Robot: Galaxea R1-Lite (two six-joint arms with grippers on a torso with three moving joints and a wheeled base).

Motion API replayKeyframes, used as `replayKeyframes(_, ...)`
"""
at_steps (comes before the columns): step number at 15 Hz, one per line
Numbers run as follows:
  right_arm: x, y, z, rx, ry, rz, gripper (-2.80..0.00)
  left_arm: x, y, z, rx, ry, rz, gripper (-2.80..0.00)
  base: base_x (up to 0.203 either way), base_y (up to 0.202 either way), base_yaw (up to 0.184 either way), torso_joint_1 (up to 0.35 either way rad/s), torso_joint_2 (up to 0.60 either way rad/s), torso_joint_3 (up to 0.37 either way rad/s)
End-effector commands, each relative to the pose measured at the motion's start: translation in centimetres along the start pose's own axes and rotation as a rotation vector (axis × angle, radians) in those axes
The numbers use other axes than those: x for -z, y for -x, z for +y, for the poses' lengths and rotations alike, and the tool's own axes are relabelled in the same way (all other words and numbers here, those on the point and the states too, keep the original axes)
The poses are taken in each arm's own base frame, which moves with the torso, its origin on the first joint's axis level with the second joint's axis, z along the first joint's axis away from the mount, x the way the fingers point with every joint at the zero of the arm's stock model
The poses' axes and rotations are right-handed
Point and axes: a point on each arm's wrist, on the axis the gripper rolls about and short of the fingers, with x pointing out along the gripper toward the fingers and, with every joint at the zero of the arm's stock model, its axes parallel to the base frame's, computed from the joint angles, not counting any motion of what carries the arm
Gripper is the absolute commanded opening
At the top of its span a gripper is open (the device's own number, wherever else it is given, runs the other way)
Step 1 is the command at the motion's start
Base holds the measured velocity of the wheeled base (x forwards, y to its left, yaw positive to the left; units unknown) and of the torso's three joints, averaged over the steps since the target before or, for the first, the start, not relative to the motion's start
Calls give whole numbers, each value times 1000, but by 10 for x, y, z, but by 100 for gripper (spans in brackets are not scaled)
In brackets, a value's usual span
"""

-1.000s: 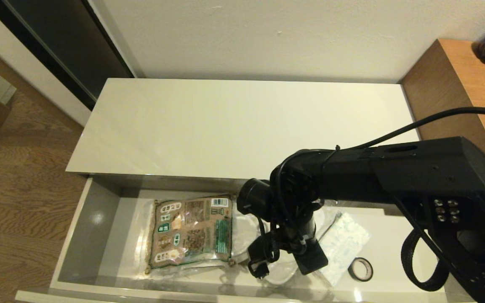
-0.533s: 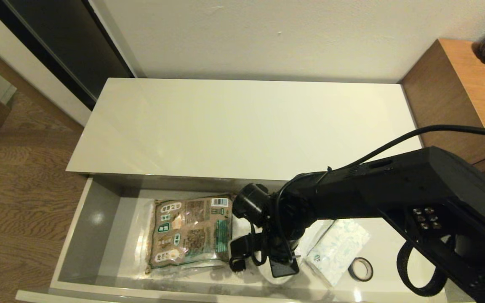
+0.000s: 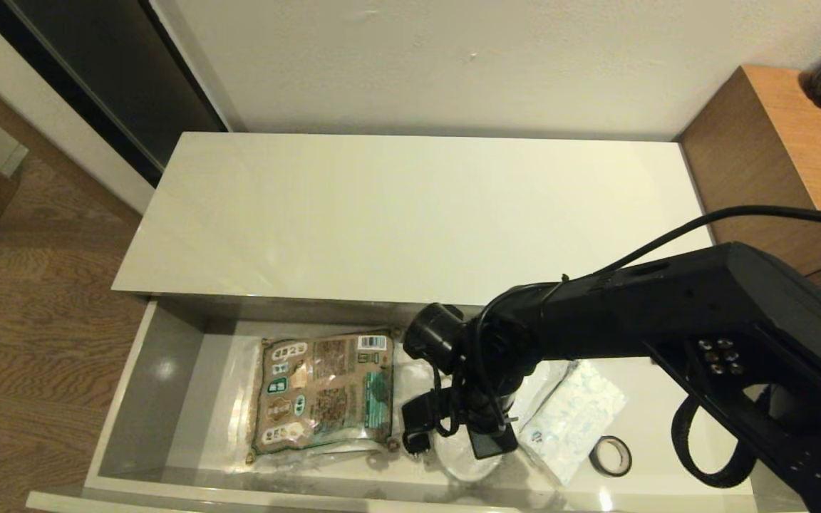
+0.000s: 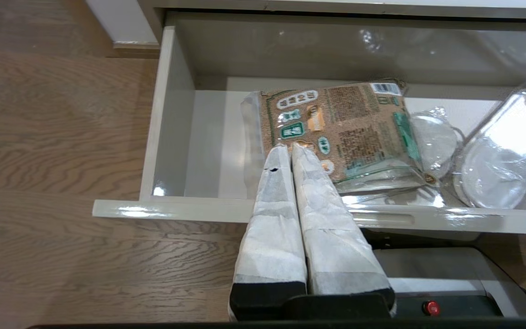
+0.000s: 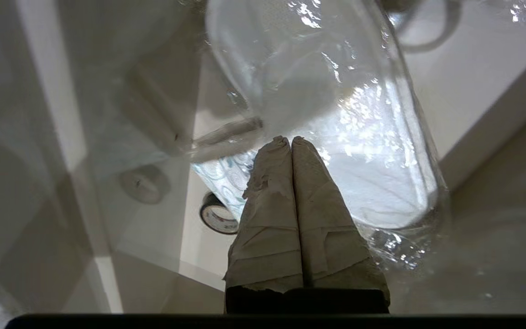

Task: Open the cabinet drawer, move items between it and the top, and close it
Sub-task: Take out the disposable slippers from the drawer

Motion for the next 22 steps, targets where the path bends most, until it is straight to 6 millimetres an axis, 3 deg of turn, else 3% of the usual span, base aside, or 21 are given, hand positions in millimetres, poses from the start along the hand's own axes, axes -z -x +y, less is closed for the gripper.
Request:
replayKeyframes(1, -4, -11, -6, 35, 18, 51, -280, 0, 0, 0, 0, 0, 1, -280, 0, 0, 0, 0, 0, 0)
replayKeyframes(7, 9, -14, -6, 40, 0, 89, -280, 0, 0, 0, 0, 0, 1, -280, 0, 0, 0, 0, 0, 0)
replayKeyframes(8, 12, -14, -4, 34, 0, 94, 0, 0, 0, 0, 0, 0, 1, -280, 0, 0, 0, 0, 0, 0)
replayKeyframes(12, 15, -16, 0, 41, -11, 96, 0, 0, 0, 0, 0, 0, 1, -280, 0, 0, 0, 0, 0, 0)
replayKeyframes(15, 16, -27, 5, 143, -19, 100, 0, 0, 0, 0, 0, 0, 1, -280, 0, 0, 0, 0, 0, 0)
replayKeyframes(22, 17, -19, 2, 190, 0, 128, 0, 0, 0, 0, 0, 0, 1, -280, 0, 0, 0, 0, 0, 0)
